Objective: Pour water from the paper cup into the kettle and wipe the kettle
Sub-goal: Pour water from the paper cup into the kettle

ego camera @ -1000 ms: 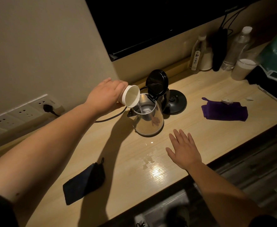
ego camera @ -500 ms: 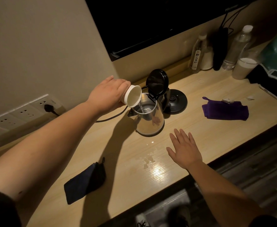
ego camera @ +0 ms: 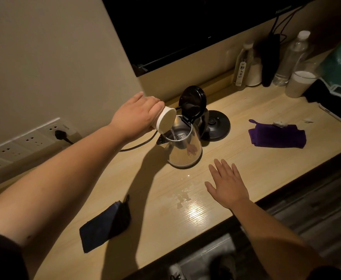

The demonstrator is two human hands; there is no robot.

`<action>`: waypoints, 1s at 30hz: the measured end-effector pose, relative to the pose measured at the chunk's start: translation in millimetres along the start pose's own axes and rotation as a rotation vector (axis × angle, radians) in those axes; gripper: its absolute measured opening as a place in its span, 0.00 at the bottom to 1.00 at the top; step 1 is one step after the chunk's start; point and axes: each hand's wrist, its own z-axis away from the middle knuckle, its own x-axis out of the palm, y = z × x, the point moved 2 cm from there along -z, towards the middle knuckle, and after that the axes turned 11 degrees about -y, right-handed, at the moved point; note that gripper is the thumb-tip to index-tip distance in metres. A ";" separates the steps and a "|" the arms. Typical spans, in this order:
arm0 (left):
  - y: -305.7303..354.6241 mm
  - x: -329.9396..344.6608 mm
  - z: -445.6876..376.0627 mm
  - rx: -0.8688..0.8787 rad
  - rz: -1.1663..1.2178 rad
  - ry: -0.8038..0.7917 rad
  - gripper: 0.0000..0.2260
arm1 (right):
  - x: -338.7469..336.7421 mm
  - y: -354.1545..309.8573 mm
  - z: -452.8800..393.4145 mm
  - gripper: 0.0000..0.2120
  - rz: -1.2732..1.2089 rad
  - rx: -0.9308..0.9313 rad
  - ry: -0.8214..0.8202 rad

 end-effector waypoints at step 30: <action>72.7 32.3 133.5 -0.789 1.532 0.188 0.33 | -86.6 -54.5 48.7 0.14 -0.703 -0.230 0.220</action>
